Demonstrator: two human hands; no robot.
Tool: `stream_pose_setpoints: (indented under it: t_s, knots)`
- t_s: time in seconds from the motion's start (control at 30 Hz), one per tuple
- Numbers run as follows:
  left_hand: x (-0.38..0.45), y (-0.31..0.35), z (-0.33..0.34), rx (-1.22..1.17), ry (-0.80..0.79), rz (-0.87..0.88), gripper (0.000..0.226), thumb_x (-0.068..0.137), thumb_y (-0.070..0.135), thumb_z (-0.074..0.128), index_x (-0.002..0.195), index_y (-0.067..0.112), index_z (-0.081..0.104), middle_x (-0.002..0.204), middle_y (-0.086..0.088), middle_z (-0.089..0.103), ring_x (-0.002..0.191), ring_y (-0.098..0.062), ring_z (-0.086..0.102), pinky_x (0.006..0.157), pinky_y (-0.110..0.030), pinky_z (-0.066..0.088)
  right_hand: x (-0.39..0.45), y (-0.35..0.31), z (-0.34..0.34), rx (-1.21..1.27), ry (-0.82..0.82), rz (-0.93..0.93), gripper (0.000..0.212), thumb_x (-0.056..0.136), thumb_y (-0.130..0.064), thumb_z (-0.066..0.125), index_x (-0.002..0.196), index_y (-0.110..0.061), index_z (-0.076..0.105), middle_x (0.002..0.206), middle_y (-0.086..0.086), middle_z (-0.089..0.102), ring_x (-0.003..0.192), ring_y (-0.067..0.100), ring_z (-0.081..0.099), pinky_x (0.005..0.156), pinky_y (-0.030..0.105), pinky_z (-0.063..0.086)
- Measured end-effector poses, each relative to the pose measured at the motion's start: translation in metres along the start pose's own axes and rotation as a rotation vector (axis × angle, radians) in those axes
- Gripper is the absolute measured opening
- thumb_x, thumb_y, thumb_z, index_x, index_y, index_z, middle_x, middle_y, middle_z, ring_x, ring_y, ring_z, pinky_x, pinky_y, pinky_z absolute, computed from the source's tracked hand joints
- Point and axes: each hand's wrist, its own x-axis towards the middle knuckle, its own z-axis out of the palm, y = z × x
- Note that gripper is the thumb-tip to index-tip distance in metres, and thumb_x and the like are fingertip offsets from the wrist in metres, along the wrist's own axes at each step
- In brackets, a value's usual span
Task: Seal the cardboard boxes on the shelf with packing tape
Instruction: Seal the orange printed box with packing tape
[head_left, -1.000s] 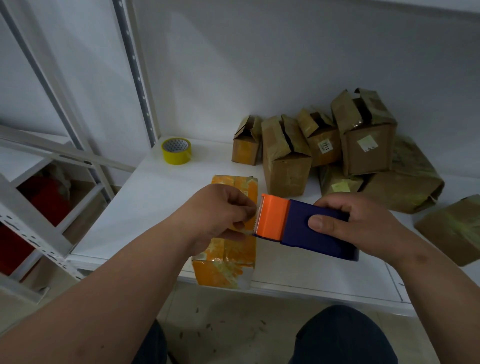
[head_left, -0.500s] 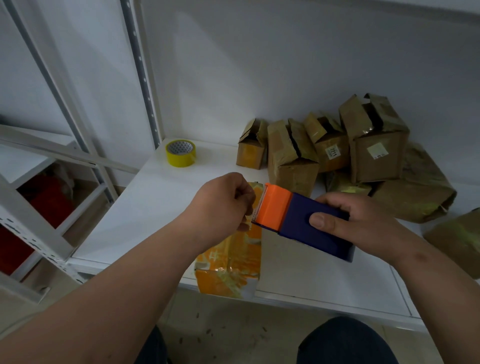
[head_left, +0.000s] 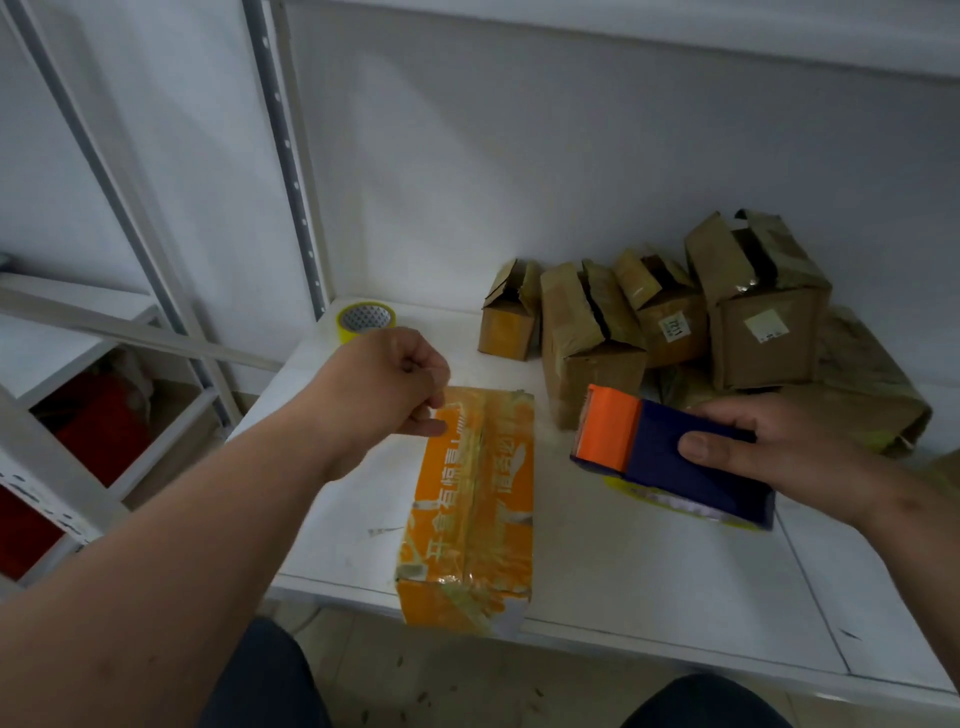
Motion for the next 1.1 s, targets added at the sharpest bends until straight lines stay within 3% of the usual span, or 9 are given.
stream_pose_setpoints:
  t_s: [0.1,0.3,0.37,0.53,0.6,0.7,0.77,0.93,1.1]
  knots:
    - [0.013,-0.007,-0.019,-0.036,0.028,-0.028,0.017,0.091,-0.006,0.056,0.077,0.004,0.06,0.068,-0.01,0.058,0.055,-0.012,0.052,0.073,-0.042,0.061,0.006,0.003,-0.014,-0.045,0.004,0.051,0.077,0.055,-0.08,0.066,0.096,-0.016,0.072,0.086,0.006,0.075,0.077,0.026,0.071,0.067,0.035,0.053]
    - [0.034,-0.024,-0.02,-0.014,0.009,-0.065,0.015,0.092,-0.005,0.055,0.079,0.002,0.061,0.071,-0.012,0.06,0.057,-0.014,0.052,0.07,-0.038,0.061,0.029,0.009,-0.027,-0.093,-0.041,0.123,0.097,0.029,-0.094,0.062,0.092,-0.021,0.073,0.083,0.001,0.076,0.072,0.019,0.072,0.066,0.032,0.053]
    - [0.041,-0.029,-0.019,-0.015,0.019,-0.071,0.016,0.092,-0.005,0.055,0.079,0.002,0.061,0.071,-0.012,0.06,0.058,-0.015,0.053,0.07,-0.038,0.061,0.035,0.01,-0.026,-0.104,-0.038,0.133,0.094,0.03,-0.093,0.062,0.091,-0.022,0.072,0.083,0.0,0.075,0.072,0.017,0.072,0.063,0.028,0.051]
    - [0.058,-0.045,-0.016,-0.025,0.04,-0.111,0.013,0.094,-0.002,0.055,0.082,0.001,0.06,0.073,-0.013,0.062,0.061,-0.016,0.054,0.068,-0.039,0.061,0.058,0.017,-0.017,-0.156,-0.014,0.139,0.054,0.067,-0.073,0.065,0.08,-0.021,0.071,0.075,0.003,0.073,0.068,0.018,0.07,0.055,0.022,0.048]
    - [0.063,-0.051,-0.014,-0.043,0.042,-0.135,0.012,0.095,0.001,0.055,0.085,0.002,0.06,0.076,-0.013,0.063,0.064,-0.017,0.056,0.068,-0.04,0.061,0.069,0.019,-0.012,-0.227,-0.02,0.167,0.061,0.063,-0.074,0.06,0.081,-0.018,0.072,0.075,0.004,0.073,0.07,0.019,0.069,0.06,0.028,0.048]
    - [0.067,-0.058,-0.012,-0.054,0.044,-0.164,0.01,0.096,0.005,0.055,0.089,0.004,0.061,0.079,-0.013,0.064,0.067,-0.017,0.057,0.068,-0.04,0.061,0.08,0.022,-0.008,-0.3,-0.055,0.184,0.09,0.038,-0.098,0.049,0.081,-0.023,0.072,0.075,-0.001,0.072,0.068,0.012,0.069,0.063,0.033,0.052]
    - [0.069,-0.062,-0.011,-0.042,0.036,-0.175,0.008,0.094,0.009,0.06,0.09,0.003,0.062,0.08,-0.012,0.064,0.07,-0.018,0.058,0.069,-0.041,0.061,0.086,0.024,-0.007,-0.321,-0.067,0.173,0.091,0.038,-0.099,0.048,0.082,-0.023,0.072,0.075,-0.001,0.072,0.069,0.013,0.069,0.064,0.033,0.052]
    - [0.072,-0.066,-0.012,-0.078,0.034,-0.237,0.015,0.083,0.002,0.073,0.091,0.003,0.061,0.084,-0.014,0.059,0.071,-0.018,0.058,0.07,-0.044,0.061,0.099,0.022,-0.005,-0.346,-0.077,0.215,0.037,0.078,-0.053,0.064,0.082,-0.017,0.07,0.079,0.006,0.07,0.074,0.021,0.067,0.061,0.027,0.047]
    - [0.071,-0.068,-0.012,-0.17,-0.001,-0.327,0.01,0.086,0.004,0.07,0.092,0.002,0.062,0.08,-0.012,0.06,0.066,-0.016,0.055,0.068,-0.042,0.061,0.105,0.021,-0.003,-0.357,-0.097,0.251,0.033,0.082,-0.049,0.065,0.074,-0.017,0.068,0.074,0.006,0.068,0.069,0.02,0.065,0.059,0.027,0.043]
